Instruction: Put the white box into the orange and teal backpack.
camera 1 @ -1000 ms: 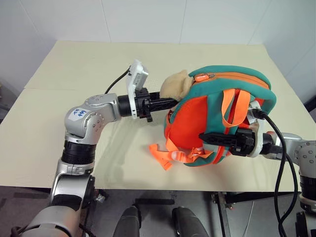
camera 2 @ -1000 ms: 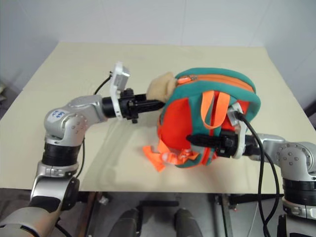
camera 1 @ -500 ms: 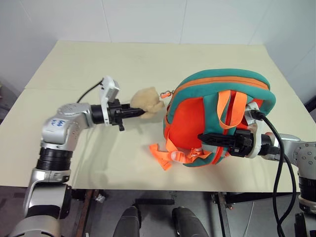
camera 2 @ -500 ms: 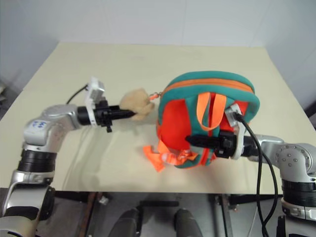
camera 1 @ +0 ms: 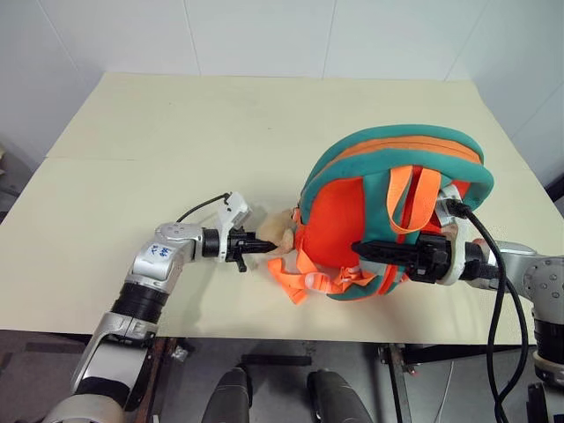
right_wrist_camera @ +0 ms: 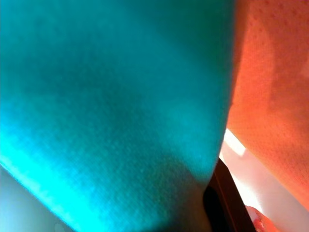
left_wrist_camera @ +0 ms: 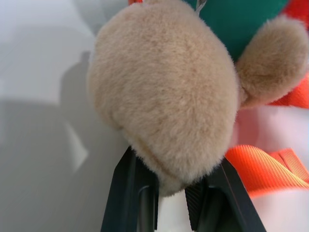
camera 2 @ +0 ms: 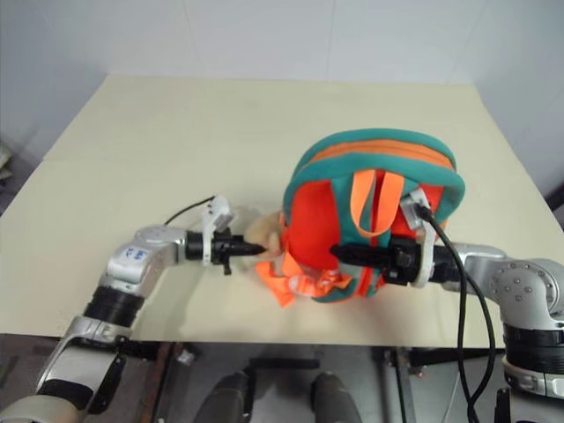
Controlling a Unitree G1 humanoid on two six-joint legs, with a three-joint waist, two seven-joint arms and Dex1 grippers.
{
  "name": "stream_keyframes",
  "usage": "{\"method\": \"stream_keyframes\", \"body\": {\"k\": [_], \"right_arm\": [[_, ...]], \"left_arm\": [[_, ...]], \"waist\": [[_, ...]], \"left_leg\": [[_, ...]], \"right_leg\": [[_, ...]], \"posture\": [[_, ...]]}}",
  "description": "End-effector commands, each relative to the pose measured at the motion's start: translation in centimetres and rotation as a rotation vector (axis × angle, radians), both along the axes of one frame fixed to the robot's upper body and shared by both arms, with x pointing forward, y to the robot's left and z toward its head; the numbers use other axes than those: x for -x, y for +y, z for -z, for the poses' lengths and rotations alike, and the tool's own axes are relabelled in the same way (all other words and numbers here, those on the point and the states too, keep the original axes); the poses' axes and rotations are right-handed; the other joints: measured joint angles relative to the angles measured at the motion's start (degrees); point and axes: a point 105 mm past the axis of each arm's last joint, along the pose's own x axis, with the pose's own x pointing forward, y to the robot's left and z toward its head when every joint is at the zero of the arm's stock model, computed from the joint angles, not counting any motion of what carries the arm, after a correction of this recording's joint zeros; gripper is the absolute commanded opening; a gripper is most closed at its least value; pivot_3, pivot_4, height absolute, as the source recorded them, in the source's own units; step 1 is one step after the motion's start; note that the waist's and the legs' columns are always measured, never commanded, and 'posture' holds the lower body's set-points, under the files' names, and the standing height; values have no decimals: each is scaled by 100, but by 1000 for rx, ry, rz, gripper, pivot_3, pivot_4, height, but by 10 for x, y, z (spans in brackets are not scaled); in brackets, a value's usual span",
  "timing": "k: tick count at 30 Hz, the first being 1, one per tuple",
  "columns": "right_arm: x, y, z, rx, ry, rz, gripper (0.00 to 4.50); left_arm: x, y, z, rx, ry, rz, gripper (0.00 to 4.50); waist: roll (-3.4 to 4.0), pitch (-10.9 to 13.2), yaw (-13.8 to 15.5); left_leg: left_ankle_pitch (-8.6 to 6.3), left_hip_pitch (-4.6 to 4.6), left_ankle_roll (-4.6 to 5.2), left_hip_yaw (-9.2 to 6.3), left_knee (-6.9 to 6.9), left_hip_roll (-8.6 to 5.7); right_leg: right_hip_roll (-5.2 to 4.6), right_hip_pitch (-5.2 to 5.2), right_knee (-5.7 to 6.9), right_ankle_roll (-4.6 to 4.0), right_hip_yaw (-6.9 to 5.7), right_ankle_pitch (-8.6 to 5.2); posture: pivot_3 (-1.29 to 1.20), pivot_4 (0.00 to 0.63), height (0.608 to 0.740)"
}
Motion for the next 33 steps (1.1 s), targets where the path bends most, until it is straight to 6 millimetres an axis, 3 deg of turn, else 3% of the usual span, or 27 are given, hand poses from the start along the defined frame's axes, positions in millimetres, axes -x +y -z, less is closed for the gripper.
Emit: {"method": "stream_keyframes", "body": {"k": [1, 3, 8, 12, 14, 16, 24, 33], "right_arm": [[-3, -5, 2, 90, -118, 47, 39], [0, -11, -1, 123, -167, 54, 772], [-8, -36, -2, 239, -372, 229, 2387], [-3, -54, -15, 224, -522, 317, 3804], [-1, -68, -12, 234, -537, 373, 4463], [4, -83, -3, 272, -522, 413, 4500], [14, -130, 5, 443, -542, 502, 4500], [25, -144, 4, 500, -525, 494, 4500]], "left_arm": [[9, 14, 3, -34, 2, -16, 485], [19, 27, -11, 15, -27, -1, 474], [44, 54, -35, 109, -117, 18, 1989], [54, 72, -37, 81, -163, -4, 3282], [52, 81, -35, 47, -176, -23, 3894], [47, 90, -37, 48, -201, -62, 4485], [54, 98, -34, 52, -238, -47, 4485], [61, 90, -39, 79, -224, -3, 4485]], "waist": [[0, 0, -7], [0, 0, -31], [0, 0, -11], [0, 0, 20], [-1, 0, 31], [-1, 0, 43], [-1, 0, 1], [-1, 0, 3]], "left_leg": [[0, 1, 0, 0, -1, -1], [0, 3, 0, 4, -1, 0], [-2, 13, -4, 10, -25, 9], [-2, 12, -3, 11, -33, 8], [-2, 12, -2, 11, -32, 8], [-1, 13, 0, 10, -32, 6], [0, 28, 1, 19, -49, 6], [0, 57, 1, 21, -71, 5]], "right_leg": [[0, 1, 0, 0, 1, 0], [0, 0, 0, 0, 3, 0], [0, -2, -4, -12, 4, -6], [-12, 1, -13, -12, 3, -8], [-16, 4, -18, -10, 3, -7], [-18, 10, -23, -9, 1, -6], [-17, 20, -37, -9, 6, -4], [-12, 45, -55, -13, 6, -5]], "posture": [[0, 150, 740], [0, 150, 740], [0, 150, 740], [0, 150, 740], [0, 150, 740], [0, 150, 740], [0, 150, 740], [0, 150, 740]]}}
